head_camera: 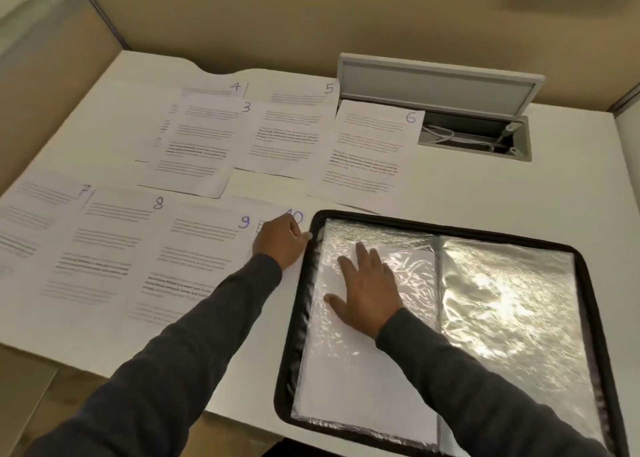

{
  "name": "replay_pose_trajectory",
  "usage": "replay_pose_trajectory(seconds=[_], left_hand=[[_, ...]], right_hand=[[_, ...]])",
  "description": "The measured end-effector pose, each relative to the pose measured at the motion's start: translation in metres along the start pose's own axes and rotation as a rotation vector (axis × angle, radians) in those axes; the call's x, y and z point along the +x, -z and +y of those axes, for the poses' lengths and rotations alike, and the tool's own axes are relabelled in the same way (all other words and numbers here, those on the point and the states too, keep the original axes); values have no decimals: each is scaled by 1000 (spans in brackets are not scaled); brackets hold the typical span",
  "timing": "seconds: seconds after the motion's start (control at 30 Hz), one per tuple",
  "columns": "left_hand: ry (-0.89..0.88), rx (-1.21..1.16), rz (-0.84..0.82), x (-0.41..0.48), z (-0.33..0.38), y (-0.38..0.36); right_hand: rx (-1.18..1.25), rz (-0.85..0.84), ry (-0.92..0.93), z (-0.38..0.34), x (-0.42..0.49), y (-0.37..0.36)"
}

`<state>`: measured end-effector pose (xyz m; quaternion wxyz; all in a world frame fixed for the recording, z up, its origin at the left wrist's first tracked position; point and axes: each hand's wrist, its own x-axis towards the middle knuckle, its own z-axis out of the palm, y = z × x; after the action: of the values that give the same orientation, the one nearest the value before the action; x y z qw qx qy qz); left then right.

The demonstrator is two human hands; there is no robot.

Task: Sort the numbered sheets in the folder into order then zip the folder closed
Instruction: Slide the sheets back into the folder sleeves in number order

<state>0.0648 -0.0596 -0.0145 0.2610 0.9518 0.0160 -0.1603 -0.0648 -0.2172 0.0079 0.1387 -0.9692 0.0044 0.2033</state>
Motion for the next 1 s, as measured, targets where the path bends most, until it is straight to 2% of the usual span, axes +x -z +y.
replay_pose_trajectory(seconds=[0.13, 0.3, 0.47, 0.6, 1.0], left_hand=[[-8, 91, 135, 44, -30, 43], [45, 238, 260, 98, -78, 87], [127, 286, 215, 136, -115, 112], [202, 235, 268, 160, -135, 129], [423, 229, 263, 204, -164, 157]], right_hand=[[31, 63, 69, -32, 49, 10], [17, 20, 139, -69, 111, 18], [3, -5, 159, -95, 164, 22], [-3, -16, 157, -107, 195, 24], [-42, -76, 239, -143, 238, 16]])
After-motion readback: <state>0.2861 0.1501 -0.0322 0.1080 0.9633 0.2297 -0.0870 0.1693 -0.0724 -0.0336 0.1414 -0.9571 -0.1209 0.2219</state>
